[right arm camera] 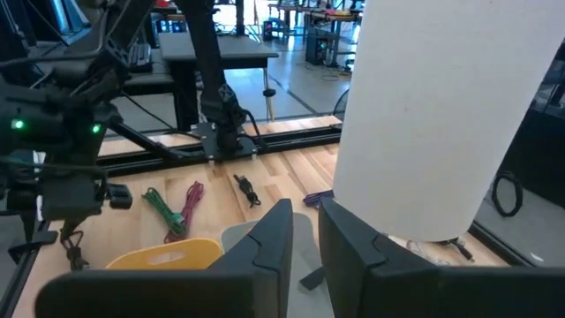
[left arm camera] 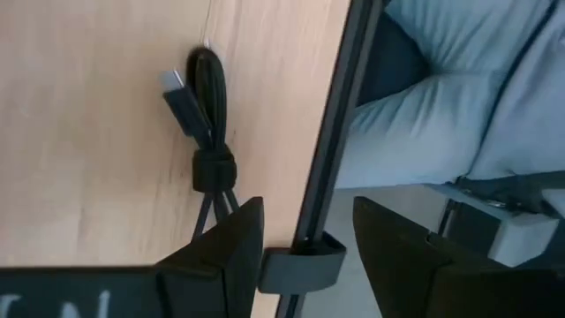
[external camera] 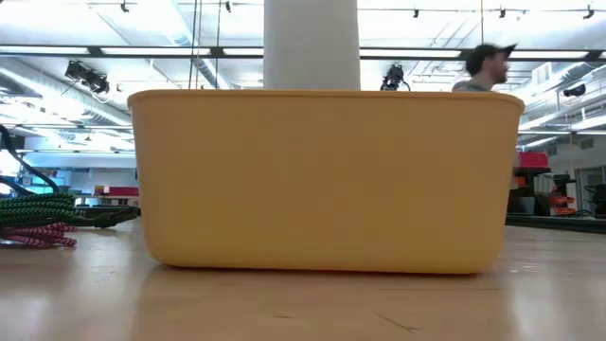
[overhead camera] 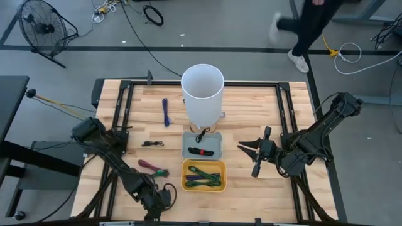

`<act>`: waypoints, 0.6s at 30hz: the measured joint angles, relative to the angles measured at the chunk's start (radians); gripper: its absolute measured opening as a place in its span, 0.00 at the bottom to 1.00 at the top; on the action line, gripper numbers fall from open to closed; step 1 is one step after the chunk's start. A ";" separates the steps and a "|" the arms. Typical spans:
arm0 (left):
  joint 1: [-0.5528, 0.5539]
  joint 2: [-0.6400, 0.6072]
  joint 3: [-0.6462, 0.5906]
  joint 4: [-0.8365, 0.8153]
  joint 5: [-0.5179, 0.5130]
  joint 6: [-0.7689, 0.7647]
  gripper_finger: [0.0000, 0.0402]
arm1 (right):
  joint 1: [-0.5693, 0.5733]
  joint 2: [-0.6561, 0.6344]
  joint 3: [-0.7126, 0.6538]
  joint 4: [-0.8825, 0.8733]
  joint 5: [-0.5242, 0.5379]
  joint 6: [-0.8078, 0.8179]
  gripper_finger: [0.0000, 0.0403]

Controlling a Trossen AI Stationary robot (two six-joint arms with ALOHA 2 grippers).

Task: Pick & Place USB Port
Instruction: Put the black charger cable into the gray bin

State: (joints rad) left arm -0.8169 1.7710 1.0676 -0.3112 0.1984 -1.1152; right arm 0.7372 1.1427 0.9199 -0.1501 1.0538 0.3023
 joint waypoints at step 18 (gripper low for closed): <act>0.030 0.033 0.000 -0.018 0.051 -0.030 0.45 | 0.000 0.000 0.000 0.000 -0.045 0.003 0.15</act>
State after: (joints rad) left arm -0.7865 1.8042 1.0676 -0.3288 0.2497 -1.1452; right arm 0.7368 1.1427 0.9199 -0.1497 1.0092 0.3058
